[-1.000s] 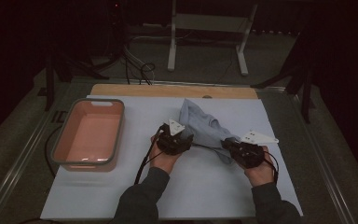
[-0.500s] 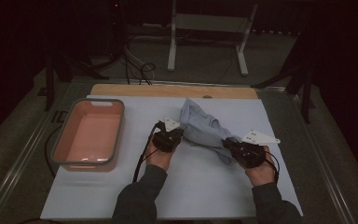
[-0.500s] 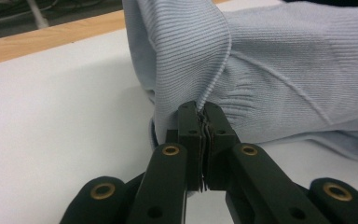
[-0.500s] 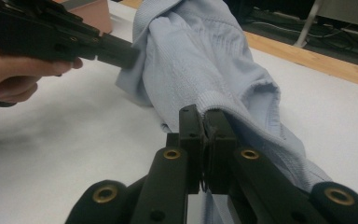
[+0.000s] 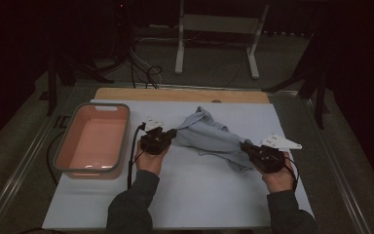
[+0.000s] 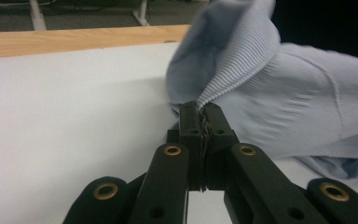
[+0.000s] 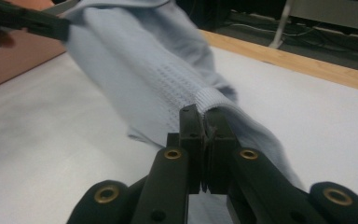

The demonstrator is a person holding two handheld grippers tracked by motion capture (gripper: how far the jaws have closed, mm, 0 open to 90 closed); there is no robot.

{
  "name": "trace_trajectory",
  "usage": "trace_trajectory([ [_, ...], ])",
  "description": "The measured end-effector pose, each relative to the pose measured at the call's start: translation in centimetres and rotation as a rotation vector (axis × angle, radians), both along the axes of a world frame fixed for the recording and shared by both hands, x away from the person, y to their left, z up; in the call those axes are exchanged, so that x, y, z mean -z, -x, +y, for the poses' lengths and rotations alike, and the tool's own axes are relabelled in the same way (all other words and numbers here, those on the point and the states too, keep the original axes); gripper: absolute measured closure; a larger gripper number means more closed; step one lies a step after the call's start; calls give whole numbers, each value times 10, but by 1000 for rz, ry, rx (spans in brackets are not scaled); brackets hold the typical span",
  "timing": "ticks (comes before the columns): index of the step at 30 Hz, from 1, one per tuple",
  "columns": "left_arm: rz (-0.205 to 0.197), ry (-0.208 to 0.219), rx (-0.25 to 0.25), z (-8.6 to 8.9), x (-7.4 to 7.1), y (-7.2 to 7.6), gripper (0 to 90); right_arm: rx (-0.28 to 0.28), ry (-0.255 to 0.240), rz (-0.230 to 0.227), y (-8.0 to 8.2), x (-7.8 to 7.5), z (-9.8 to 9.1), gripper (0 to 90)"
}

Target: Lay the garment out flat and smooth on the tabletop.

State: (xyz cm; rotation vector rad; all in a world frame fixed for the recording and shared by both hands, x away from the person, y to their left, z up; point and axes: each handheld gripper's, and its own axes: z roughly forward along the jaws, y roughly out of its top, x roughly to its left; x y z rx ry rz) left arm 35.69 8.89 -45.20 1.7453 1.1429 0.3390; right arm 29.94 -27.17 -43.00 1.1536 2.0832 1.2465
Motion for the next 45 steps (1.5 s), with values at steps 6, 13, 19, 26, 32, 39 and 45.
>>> trace_trajectory([
  [6,10,9,5,9,3,3,899,29,-8,4,-1,-1,-6,886],
  [13,-24,-12,60,-2,2,8,679,-34,16,16,1,4,7,884],
  [19,-58,-62,78,-13,-5,7,591,-73,30,23,3,7,17,881],
  [26,-62,-106,93,-29,-3,3,587,-112,34,29,4,10,22,880],
  [32,-78,-125,94,-34,-4,1,611,-128,40,36,5,12,25,879],
  [39,-50,-178,99,-39,2,-4,625,-131,40,36,5,12,24,879],
  [45,-19,-215,84,-39,8,-9,700,-123,38,29,5,10,20,879],
])
